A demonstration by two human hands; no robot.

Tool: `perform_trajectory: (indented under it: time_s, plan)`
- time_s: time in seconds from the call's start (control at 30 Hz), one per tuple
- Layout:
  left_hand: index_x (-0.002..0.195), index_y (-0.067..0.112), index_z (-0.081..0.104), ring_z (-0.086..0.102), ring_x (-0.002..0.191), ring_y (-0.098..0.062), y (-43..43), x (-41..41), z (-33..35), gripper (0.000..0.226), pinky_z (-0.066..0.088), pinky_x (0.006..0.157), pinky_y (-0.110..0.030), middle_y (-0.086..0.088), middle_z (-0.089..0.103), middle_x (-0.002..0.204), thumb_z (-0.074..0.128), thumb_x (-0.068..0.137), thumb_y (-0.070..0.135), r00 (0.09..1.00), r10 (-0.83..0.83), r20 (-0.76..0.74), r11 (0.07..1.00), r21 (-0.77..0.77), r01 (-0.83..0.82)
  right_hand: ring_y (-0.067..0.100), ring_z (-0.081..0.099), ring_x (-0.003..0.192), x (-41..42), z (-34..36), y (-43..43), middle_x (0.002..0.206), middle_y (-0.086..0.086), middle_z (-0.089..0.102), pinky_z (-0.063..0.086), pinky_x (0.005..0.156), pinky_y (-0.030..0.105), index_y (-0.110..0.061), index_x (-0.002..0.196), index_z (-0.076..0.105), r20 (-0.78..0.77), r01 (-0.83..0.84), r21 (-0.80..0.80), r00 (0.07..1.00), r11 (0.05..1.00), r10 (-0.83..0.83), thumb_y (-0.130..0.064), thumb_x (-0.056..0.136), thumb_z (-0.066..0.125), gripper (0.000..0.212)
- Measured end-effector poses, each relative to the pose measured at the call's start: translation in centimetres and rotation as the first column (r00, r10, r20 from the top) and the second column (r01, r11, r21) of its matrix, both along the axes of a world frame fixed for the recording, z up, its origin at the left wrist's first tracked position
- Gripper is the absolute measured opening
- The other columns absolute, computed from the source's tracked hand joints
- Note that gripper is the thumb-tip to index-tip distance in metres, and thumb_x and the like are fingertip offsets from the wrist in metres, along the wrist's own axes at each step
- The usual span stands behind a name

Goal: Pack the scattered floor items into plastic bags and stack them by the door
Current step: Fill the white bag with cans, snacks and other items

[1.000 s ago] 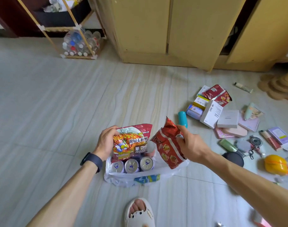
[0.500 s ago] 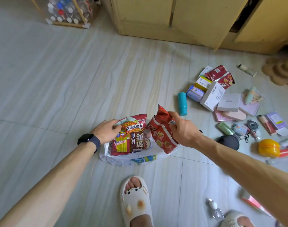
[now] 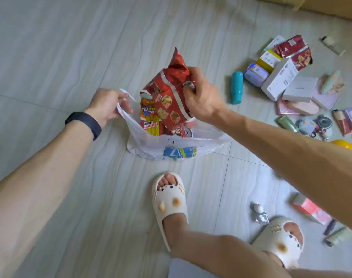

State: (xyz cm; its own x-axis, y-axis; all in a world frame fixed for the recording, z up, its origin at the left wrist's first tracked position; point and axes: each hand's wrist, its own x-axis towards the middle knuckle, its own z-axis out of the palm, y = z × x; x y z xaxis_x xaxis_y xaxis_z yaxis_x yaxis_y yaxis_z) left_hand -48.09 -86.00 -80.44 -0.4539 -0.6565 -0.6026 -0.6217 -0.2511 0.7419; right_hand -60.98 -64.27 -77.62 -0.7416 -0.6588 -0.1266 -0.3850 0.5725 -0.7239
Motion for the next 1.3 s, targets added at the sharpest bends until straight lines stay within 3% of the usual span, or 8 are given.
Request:
perform_trajectory:
  time_s: [0.1, 0.37, 0.57, 0.77, 0.9, 1.03, 1.17, 1.3]
  plan:
    - [0.099, 0.009, 0.067, 0.043, 0.039, -0.012, 0.3, -0.4, 2.4, 0.016, 0.045, 0.054, -0.024, 0.006, 0.034, 0.043, 0.054, 0.091, 0.012, 0.954, 0.191, -0.232, 0.967, 0.211, -0.142, 0.041, 0.061, 0.100, 2.3, -2.4, -2.3, 0.113, 0.019, 0.067, 0.044, 0.076, 0.033, -0.022, 0.138, 0.042, 0.077, -0.080, 0.072, 0.994, 0.994, 0.075, -0.022, 0.098, 0.039, 0.041]
    - [0.104, 0.022, 0.072, 0.045, 0.048, -0.017, 3.5, 0.9, 5.3, 0.015, 0.042, 0.052, -0.021, -0.009, 0.068, 0.093, 0.065, 0.091, 0.020, 0.875, -0.483, -0.030, 0.873, 0.065, 0.484, 0.035, 0.059, 0.116, 5.3, -6.8, -4.5, 0.128, 0.010, 0.061, 0.046, 0.090, 0.040, -0.039, 0.147, 0.029, 0.110, -0.371, 0.432, 0.926, 0.822, 0.360, -0.051, 0.095, 0.039, 0.054]
    - [0.103, 0.013, 0.070, 0.049, 0.046, -0.015, 3.0, 0.6, 5.2, 0.019, 0.045, 0.056, -0.026, -0.010, 0.070, 0.113, 0.069, 0.087, 0.023, 0.919, -0.392, -0.050, 0.919, 0.032, 0.394, 0.036, 0.037, 0.130, 2.0, -6.2, -0.5, 0.144, 0.014, 0.037, 0.038, 0.099, 0.049, -0.026, 0.132, 0.046, -0.288, 0.177, 0.432, 0.956, 0.884, -0.051, -0.071, 0.085, 0.039, 0.065]
    - [0.090, 0.019, 0.067, 0.045, 0.045, -0.018, 3.7, -1.0, 5.0, 0.012, 0.044, 0.054, -0.027, -0.004, 0.070, 0.087, 0.072, 0.082, 0.026, 0.953, -0.289, -0.088, 0.957, -0.010, 0.289, 0.025, 0.059, 0.066, -2.3, -5.9, 3.2, 0.078, 0.011, 0.061, 0.049, 0.058, 0.029, -0.007, 0.112, 0.053, 0.397, 0.132, 0.548, 0.829, 0.826, -0.395, -0.013, 0.081, 0.059, 0.033]
    - [0.093, 0.017, 0.067, 0.044, 0.053, -0.019, 4.4, -1.8, 5.0, 0.018, 0.040, 0.046, -0.022, -0.010, 0.070, 0.109, 0.072, 0.080, 0.028, 0.978, -0.181, -0.107, 0.982, 0.035, 0.186, 0.043, 0.052, 0.118, -1.5, -4.1, 3.3, 0.143, 0.015, 0.043, 0.046, 0.094, 0.061, -0.018, 0.148, 0.028, 0.550, 0.263, 0.525, 0.621, 0.810, -0.558, -0.059, 0.084, 0.060, 0.082]
    - [0.098, 0.014, 0.064, 0.045, 0.050, -0.013, 6.3, -2.1, 5.3, 0.021, 0.041, 0.044, -0.021, -0.004, 0.067, 0.104, 0.070, 0.083, 0.028, 0.977, -0.186, -0.100, 0.980, 0.053, 0.192, 0.023, 0.059, 0.105, 1.0, -4.9, 2.9, 0.133, 0.008, 0.059, 0.047, 0.083, 0.037, -0.010, 0.131, 0.055, 0.720, 0.447, 0.296, 0.476, 0.844, -0.504, -0.034, 0.090, 0.065, 0.048]
    - [0.094, 0.017, 0.063, 0.041, 0.045, -0.013, 6.8, -1.3, 6.5, 0.021, 0.040, 0.045, -0.021, -0.004, 0.064, 0.093, 0.072, 0.080, 0.028, 0.984, -0.161, -0.070, 0.986, 0.027, 0.163, 0.020, 0.060, 0.074, 1.2, -3.3, 3.0, 0.081, 0.009, 0.066, 0.047, 0.072, 0.029, -0.005, 0.091, 0.066, 0.879, 0.810, 0.039, 0.251, 0.586, -0.405, -0.007, 0.088, 0.064, 0.004]
    - [0.085, 0.016, 0.060, 0.026, 0.032, -0.007, 4.8, -2.2, 11.3, 0.010, 0.030, 0.040, -0.020, -0.002, 0.068, 0.111, 0.064, 0.085, 0.025, 0.958, 0.006, -0.287, 0.995, 0.093, 0.022, 0.011, 0.048, 0.051, -2.7, 3.3, 3.5, 0.066, 0.005, 0.049, 0.045, 0.053, 0.023, -0.001, 0.088, 0.063, 0.951, 0.916, -0.179, 0.255, 0.358, -0.175, 0.001, 0.090, 0.053, 0.010]
